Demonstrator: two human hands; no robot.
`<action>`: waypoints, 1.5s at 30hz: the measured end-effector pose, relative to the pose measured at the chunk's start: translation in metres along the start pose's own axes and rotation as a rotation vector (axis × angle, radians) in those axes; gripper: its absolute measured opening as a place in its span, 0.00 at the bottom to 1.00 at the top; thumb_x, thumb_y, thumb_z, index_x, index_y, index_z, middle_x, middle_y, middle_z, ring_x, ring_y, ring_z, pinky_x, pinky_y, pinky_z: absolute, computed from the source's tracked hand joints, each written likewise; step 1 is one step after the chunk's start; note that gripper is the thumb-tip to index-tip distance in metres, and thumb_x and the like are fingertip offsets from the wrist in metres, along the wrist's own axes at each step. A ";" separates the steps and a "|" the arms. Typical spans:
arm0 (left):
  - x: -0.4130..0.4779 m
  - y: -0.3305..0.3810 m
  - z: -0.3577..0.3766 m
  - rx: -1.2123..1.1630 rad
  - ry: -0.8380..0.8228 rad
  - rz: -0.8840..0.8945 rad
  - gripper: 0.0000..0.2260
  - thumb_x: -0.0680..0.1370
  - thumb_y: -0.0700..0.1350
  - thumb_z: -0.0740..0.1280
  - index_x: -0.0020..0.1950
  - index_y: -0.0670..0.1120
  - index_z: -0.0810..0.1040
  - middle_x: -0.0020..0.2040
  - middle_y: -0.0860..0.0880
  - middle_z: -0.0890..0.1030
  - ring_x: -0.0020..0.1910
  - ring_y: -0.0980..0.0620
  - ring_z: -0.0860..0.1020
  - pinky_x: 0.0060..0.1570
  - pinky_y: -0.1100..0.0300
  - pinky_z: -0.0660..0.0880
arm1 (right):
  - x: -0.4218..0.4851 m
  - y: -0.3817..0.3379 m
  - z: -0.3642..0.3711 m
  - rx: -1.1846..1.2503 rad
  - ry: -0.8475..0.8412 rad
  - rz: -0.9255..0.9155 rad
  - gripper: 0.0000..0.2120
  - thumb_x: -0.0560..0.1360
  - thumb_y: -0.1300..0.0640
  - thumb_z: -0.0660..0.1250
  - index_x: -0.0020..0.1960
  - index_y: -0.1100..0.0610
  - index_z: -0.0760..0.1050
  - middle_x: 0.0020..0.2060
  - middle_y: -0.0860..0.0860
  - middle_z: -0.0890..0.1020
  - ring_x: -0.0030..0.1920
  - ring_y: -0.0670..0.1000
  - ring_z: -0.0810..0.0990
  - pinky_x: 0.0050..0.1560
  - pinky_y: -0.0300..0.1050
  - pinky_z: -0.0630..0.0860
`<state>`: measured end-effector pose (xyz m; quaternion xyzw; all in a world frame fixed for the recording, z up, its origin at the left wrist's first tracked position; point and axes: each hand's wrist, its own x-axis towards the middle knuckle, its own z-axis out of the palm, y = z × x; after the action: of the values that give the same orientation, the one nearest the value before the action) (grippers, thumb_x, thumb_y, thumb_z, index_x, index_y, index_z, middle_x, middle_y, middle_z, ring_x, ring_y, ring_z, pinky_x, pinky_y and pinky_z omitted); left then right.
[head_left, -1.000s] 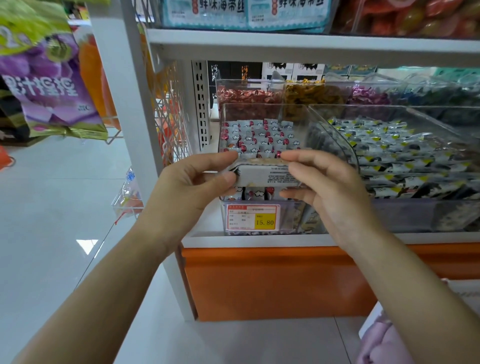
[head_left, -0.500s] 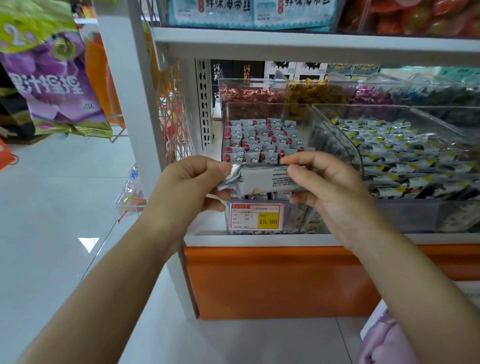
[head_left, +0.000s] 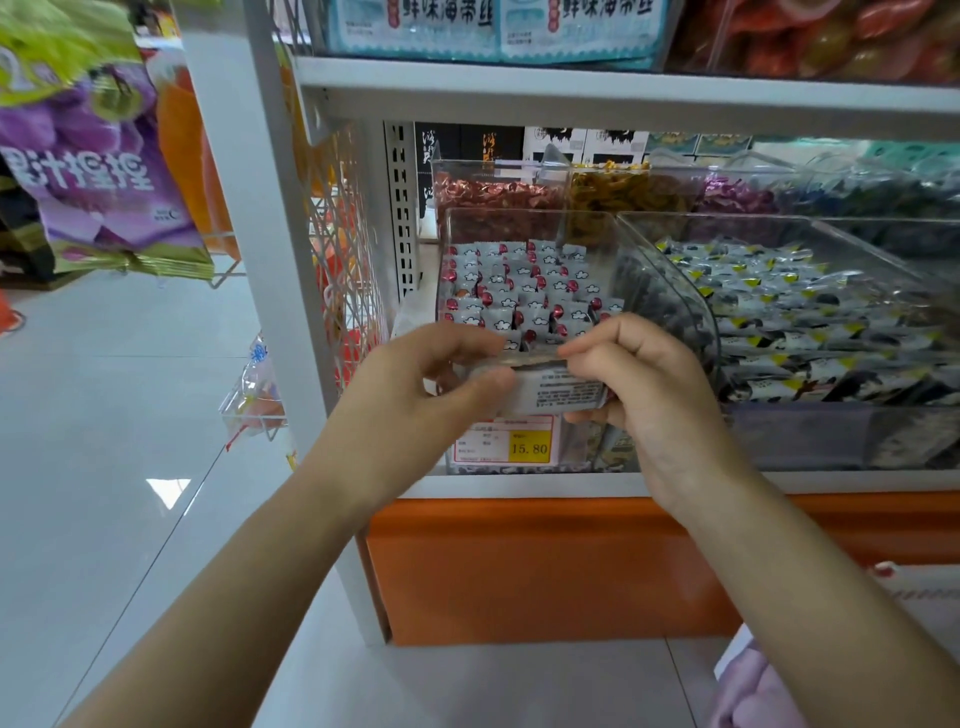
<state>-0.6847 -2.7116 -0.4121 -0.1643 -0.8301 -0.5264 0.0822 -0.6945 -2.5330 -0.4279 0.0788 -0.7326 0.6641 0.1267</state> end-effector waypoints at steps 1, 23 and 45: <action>0.000 0.000 0.001 0.025 0.004 0.007 0.07 0.74 0.49 0.67 0.51 0.57 0.79 0.45 0.56 0.80 0.42 0.62 0.75 0.36 0.72 0.73 | 0.000 0.000 0.001 -0.020 0.009 -0.003 0.04 0.66 0.54 0.66 0.34 0.50 0.78 0.35 0.46 0.80 0.43 0.50 0.79 0.42 0.52 0.78; 0.004 -0.002 -0.001 -0.191 0.009 -0.067 0.11 0.79 0.40 0.61 0.42 0.43 0.81 0.39 0.54 0.84 0.41 0.60 0.82 0.34 0.69 0.76 | 0.007 -0.010 -0.021 0.052 -0.357 0.164 0.10 0.66 0.54 0.68 0.43 0.57 0.81 0.38 0.54 0.85 0.36 0.57 0.83 0.30 0.41 0.80; 0.022 -0.008 0.005 0.085 0.257 0.022 0.13 0.80 0.52 0.55 0.45 0.49 0.76 0.38 0.52 0.78 0.34 0.62 0.75 0.32 0.66 0.70 | 0.012 -0.003 -0.006 0.112 -0.031 -0.072 0.07 0.74 0.63 0.68 0.49 0.53 0.79 0.39 0.49 0.85 0.38 0.49 0.83 0.39 0.41 0.81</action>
<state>-0.7075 -2.7059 -0.4140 -0.1010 -0.8326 -0.5065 0.2002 -0.7047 -2.5265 -0.4206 0.1222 -0.6927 0.6979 0.1345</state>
